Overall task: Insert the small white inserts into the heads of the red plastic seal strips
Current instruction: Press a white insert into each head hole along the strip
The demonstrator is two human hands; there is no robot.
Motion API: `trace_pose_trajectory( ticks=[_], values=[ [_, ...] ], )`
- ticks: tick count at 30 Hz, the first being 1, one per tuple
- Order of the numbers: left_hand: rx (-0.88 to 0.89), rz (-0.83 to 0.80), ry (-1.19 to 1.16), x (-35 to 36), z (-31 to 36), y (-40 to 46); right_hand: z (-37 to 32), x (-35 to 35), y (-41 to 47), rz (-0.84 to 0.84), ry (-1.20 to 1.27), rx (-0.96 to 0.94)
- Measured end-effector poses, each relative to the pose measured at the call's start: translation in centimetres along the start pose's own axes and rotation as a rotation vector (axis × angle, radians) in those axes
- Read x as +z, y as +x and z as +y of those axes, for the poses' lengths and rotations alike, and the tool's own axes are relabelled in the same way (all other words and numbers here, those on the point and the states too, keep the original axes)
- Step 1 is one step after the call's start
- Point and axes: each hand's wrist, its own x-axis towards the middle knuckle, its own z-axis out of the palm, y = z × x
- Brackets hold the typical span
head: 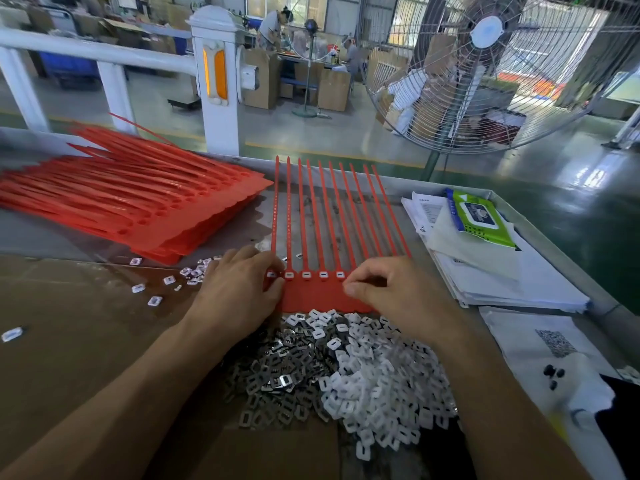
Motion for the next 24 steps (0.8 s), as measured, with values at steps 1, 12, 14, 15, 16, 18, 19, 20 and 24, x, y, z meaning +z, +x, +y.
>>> trace_pose_trajectory(
  ticks=[1,12,14,15,16,18,19,20,24],
  values=[
    [0.000,0.002,-0.002,0.0,0.0,0.0,-0.1,0.1,0.0,-0.067,-0.019,-0.023],
    [-0.003,0.009,0.002,0.0,0.1,0.0,-1.0,2.1,0.1,-0.186,-0.043,-0.090],
    [-0.003,0.016,0.002,0.0,0.1,-0.1,-1.1,2.1,0.0,-0.189,-0.049,-0.095],
    [-0.003,0.018,0.003,0.0,0.1,-0.1,-1.2,2.1,0.0,-0.189,-0.045,-0.094],
    [-0.004,0.017,0.004,0.0,0.1,-0.1,-1.2,2.1,-0.1,-0.191,-0.032,-0.090],
    [-0.006,0.012,0.002,0.0,0.1,-0.1,-1.2,2.0,-0.1,-0.203,0.006,-0.073],
    [-0.006,0.009,0.001,0.0,0.1,-0.1,-1.2,1.9,-0.2,-0.209,0.023,-0.066],
    [-0.007,0.005,0.000,-0.1,0.1,-0.1,-1.2,1.8,-0.2,-0.214,0.041,-0.058],
    [-0.005,0.000,-0.005,-0.2,0.3,-0.2,-1.4,1.4,-0.5,-0.204,0.128,-0.050]
  ],
)
